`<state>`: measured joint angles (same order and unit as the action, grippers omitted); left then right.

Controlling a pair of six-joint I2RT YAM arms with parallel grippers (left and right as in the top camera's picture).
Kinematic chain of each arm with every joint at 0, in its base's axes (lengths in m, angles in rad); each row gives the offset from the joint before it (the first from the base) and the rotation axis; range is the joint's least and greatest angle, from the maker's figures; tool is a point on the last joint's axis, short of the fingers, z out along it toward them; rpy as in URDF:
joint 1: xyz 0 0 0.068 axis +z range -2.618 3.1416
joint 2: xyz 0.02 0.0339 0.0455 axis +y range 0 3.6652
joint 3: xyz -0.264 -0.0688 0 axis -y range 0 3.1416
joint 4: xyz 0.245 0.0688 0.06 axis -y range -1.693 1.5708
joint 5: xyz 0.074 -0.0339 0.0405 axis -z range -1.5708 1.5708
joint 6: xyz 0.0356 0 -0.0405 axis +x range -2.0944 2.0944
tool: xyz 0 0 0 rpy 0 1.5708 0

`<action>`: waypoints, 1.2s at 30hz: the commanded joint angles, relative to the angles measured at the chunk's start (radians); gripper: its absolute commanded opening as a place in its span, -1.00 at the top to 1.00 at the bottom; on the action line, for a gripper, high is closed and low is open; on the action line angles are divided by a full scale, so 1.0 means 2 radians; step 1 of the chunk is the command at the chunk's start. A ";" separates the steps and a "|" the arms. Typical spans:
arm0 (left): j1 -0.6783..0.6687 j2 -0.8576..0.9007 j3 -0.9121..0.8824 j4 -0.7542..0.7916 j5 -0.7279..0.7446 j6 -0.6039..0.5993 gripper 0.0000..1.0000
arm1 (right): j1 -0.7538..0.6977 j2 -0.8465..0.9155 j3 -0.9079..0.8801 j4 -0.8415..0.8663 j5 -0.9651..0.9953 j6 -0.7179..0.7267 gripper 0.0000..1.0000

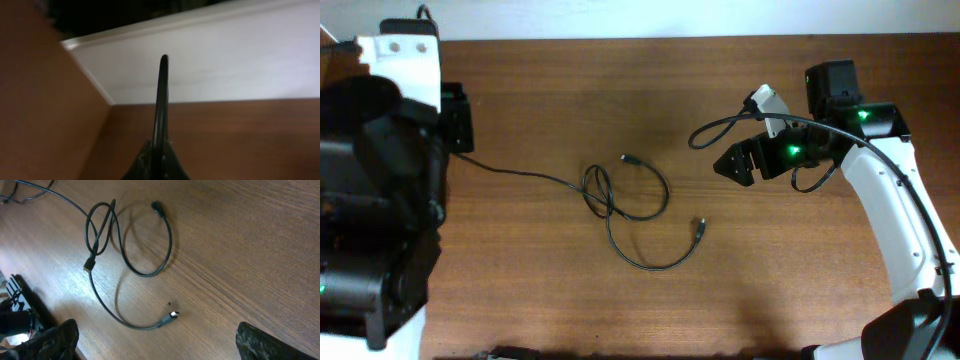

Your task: Untangle cables

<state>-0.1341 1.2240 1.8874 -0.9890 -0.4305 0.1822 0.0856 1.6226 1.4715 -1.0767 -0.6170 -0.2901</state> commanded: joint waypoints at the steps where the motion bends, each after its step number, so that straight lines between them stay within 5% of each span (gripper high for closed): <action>1: 0.002 0.017 0.009 -0.016 -0.103 0.039 1.00 | -0.001 0.003 -0.001 -0.001 0.000 0.002 -0.99; 7: 0.002 0.076 0.007 -0.074 -0.112 0.036 1.00 | -0.001 0.003 -0.001 -0.001 0.000 0.002 -0.98; 13: 0.002 0.125 0.007 -0.094 -0.221 -0.016 1.00 | -0.001 0.003 -0.001 0.000 0.000 0.002 -0.99; 22: 0.002 0.145 0.006 -0.122 -0.075 -0.027 1.00 | -0.001 0.003 -0.001 0.000 0.000 0.003 -0.98; 27: 0.002 0.181 0.006 -0.133 -0.254 -0.086 1.00 | -0.001 0.003 -0.001 0.000 0.000 0.006 -0.98; 31: 0.002 0.186 0.006 -0.135 -0.324 -0.084 1.00 | -0.001 0.003 -0.001 0.000 0.000 0.006 -0.98; 36: 0.002 0.191 0.005 -0.157 -0.149 -0.042 1.00 | -0.001 0.003 -0.001 0.002 0.000 0.006 -0.98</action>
<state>-0.1329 1.5990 1.8900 -1.2922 -0.9016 0.0647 0.0856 1.6230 1.4715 -1.0748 -0.6174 -0.2874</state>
